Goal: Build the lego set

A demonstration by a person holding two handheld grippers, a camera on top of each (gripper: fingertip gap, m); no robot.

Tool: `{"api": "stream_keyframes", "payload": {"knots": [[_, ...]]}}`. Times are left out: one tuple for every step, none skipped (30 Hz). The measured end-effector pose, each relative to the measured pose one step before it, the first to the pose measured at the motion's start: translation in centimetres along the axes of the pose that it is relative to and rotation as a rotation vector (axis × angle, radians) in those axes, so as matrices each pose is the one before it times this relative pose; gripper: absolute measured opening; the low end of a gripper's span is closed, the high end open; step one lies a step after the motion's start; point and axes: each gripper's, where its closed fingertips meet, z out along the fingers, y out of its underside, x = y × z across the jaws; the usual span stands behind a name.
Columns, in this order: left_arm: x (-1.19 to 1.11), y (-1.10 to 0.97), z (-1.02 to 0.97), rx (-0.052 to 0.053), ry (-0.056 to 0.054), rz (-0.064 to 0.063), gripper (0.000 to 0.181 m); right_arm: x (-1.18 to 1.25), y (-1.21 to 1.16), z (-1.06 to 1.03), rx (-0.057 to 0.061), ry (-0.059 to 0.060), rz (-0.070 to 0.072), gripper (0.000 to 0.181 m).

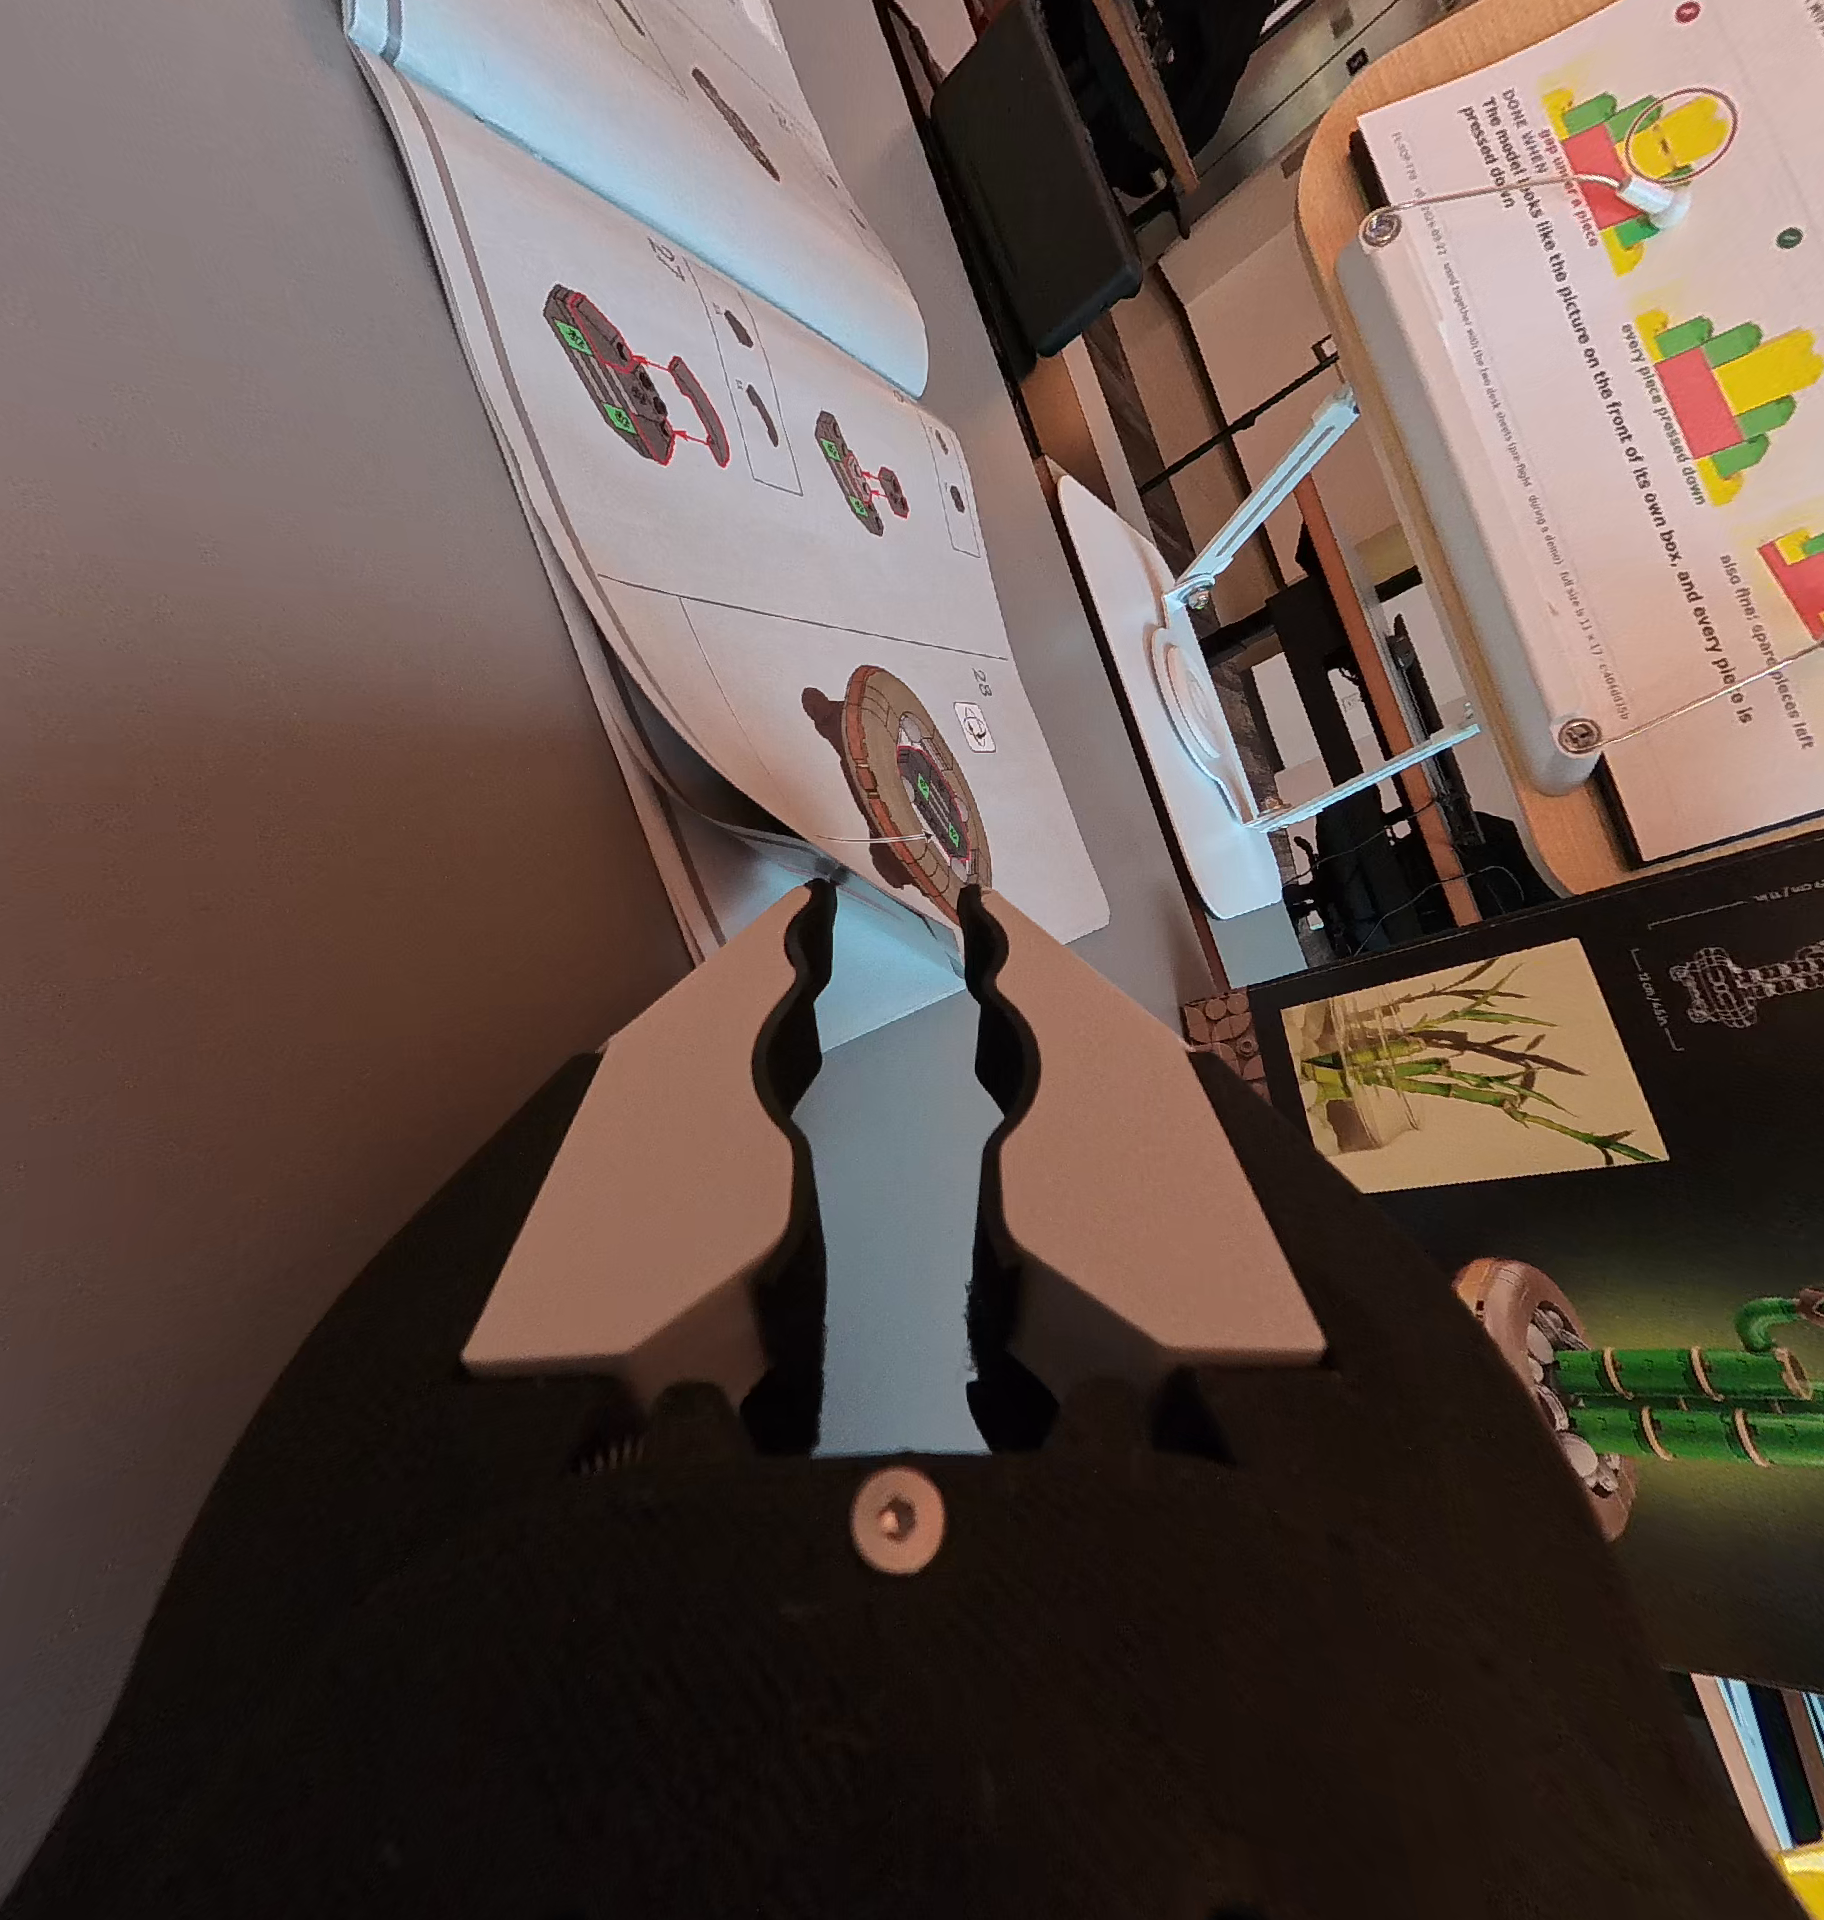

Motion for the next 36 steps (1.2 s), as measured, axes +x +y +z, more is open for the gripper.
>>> {"api": "stream_keyframes", "payload": {"knots": [[0.234, -0.520, -0.074, 0.0096, -0.0015, 0.0145, 0.108, -0.005, 0.014, 0.008, -0.0004, -0.0002, 0.0001, 0.024], [0.413, -0.674, 0.026, 0.0125, 0.0016, 0.0206, 0.107, -0.005, -0.008, 0.000, -0.0004, -0.0005, 0.0003, 0.024], [0.678, -0.768, 0.189, 0.0107, 0.0111, 0.0235, 0.106, -0.002, 0.007, 0.004, 0.0003, -0.0006, 0.0005, 0.024], [0.985, -0.772, 0.385, 0.0031, 0.0216, 0.0252, 0.106, -0.003, -0.008, -0.010, 0.0003, -0.0010, 0.0009, 0.024], [1.209, -0.720, 0.586, -0.0057, 0.0291, 0.0259, 0.106, 0.001, 0.000, 0.001, 0.0003, -0.0008, 0.0006, 0.024], [1.430, -0.680, 0.790, -0.0115, 0.0358, 0.0246, 0.106, -0.016, -0.006, 0.003, 0.0004, -0.0009, 0.0005, 0.024], [1.600, -0.596, 1.013, -0.0187, 0.0427, 0.0225, 0.104, -0.004, -0.004, -0.014, 0.0006, -0.0013, 0.0010, 0.024], [1.733, -0.449, 1.247, -0.0290, 0.0494, 0.0187, 0.102, -0.003, -0.010, 0.001, 0.0001, -0.0010, 0.0013, 0.024], [1.914, -0.357, 1.442, -0.0352, 0.0588, 0.0136, 0.102, 0.000, 0.009, 0.006, -0.0001, -0.0008, 0.0015, 0.024], [2.114, -0.395, 1.597, -0.0319, 0.0706, 0.0101, 0.102, -0.002, -0.005, -0.013, 0.0007, -0.0012, 0.0009, 0.024], [2.137, -0.426, 1.749, -0.0237, 0.0755, 0.0117, 0.100, -0.014, -0.006, -0.005, 0.0006, -0.0014, 0.0007, 0.024], [1.831, -0.385, 1.927, -0.0198, 0.0654, 0.0155, 0.096, -0.010, 0.001, 0.000, 0.0003, -0.0013, 0.0011, 0.024], [1.295, -0.279, 2.036, -0.0198, 0.0468, 0.0209, 0.093, 0.007, 0.000, -0.004, 0.0003, -0.0014, 0.0019, 0.024], [0.741, -0.146, 2.090, -0.0222, 0.0291, 0.0293, 0.089, 0.001, 0.005, 0.010, 0.0000, -0.0015, 0.0020, 0.025], [0.326, -0.035, 2.064, -0.0261, 0.0189, 0.0289, 0.085, -0.003, 0.002, 0.005, -0.0005, -0.0012, 0.0018, 0.025], [0.231, 0.039, 1.967, -0.0290, 0.0243, 0.0208, 0.078, 0.003, 0.012, 0.004, -0.0003, -0.0009, 0.0011, 0.025], [0.232, 0.091, 1.825, -0.0326, 0.0336, 0.0149, 0.073, -0.003, -0.002, 0.004, 0.0000, -0.0008, 0.0006, 0.025], [0.116, 0.138, 1.677, -0.0351, 0.0284, 0.0117, 0.069, 0.009, 0.007, 0.000, -0.0004, -0.0009, 0.0012, 0.025], [0.119, 0.122, 1.526, -0.0310, 0.0284, 0.0096, 0.067, -0.002, 0.010, 0.016, -0.0005, -0.0011, 0.0017, 0.025], [0.191, 0.095, 1.382, -0.0274, 0.0318, 0.0027, 0.067, 0.014, 0.014, 0.008, -0.0009, -0.0012, 0.0026, 0.025], [0.283, 0.014, 1.216, -0.0227, 0.0340, -0.0065, 0.066, 0.011, 0.011, 0.009, -0.0007, -0.0012, 0.0031, 0.025], [0.508, -0.229, 1.004, -0.0079, 0.0450, -0.0110, 0.063, 0.019, 0.017, 0.012, -0.0007, -0.0005, 0.0022, 0.025], [0.389, -0.387, 0.821, 0.0052, 0.0346, -0.0133, 0.060, 0.005, 0.001, 0.013, -0.0006, -0.0004, 0.0007, 0.025], [0.006, -0.470, 0.656, 0.0141, 0.0091, -0.0130, 0.061, 0.004, 0.003, -0.001, 0.0001, -0.0006, 0.0006, 0.025], [-0.098, -0.486, 0.532, 0.0205, 0.0042, -0.0074, 0.059, 0.004, 0.000, 0.002, -0.0002, -0.0002, 0.0008, 0.025], [-0.087, -0.317, 0.474, 0.0152, 0.0089, -0.0054, 0.058, -0.002, 0.004, 0.006, -0.0004, 0.0005, -0.0002, 0.025], [0.072, -0.009, 0.454, 0.0005, 0.0233, -0.0061, 0.057, 0.007, -0.005, 0.002, 0.0000, 0.0010, -0.0014, 0.025], [0.338, 0.263, 0.422, -0.0134, 0.0422, -0.0036, 0.056, -0.001, 0.002, 0.002, 0.0002, 0.0016, -0.0019, 0.025], [0.147, 0.421, 0.357, -0.0178, 0.0293, 0.0006, 0.054, 0.018, 0.007, 0.001, -0.0008, 0.0032, -0.0019, 0.025], [-0.209, 0.389, 0.272, -0.0112, 0.0016, 0.0035, 0.056, 0.017, -0.003, 0.007, -0.0009, 0.0040, -0.0032, 0.025], [-0.057, 0.268, 0.175, -0.0017, 0.0038, 0.0067, 0.059, 0.014, 0.013, 0.010, -0.0007, 0.0041, -0.0039, 0.024], [0.194, 0.178, 0.130, 0.0014, 0.0157, 0.0062, 0.058, 0.008, -0.009, -0.004, 0.0000, 0.0039, -0.0043, 0.024], [0.325, 0.201, 0.123, -0.0031, 0.0226, 0.0047, 0.058, 0.009, -0.008, 0.004, 0.0001, 0.0037, -0.0040, 0.024], [0.336, 0.241, 0.126, -0.0077, 0.0239, 0.0056, 0.058, 0.021, 0.013, 0.021, -0.0008, 0.0037, -0.0031, 0.024], [0.117, 0.269, 0.131, -0.0073, 0.0096, 0.0037, 0.055, 0.036, 0.019, 0.011, -0.0016, 0.0045, -0.0026, 0.024], [-0.100, 0.215, 0.133, -0.0036, -0.0026, -0.0008, 0.053, 0.033, 0.022, 0.025, -0.0021, 0.0053, -0.0037, 0.024]]}}
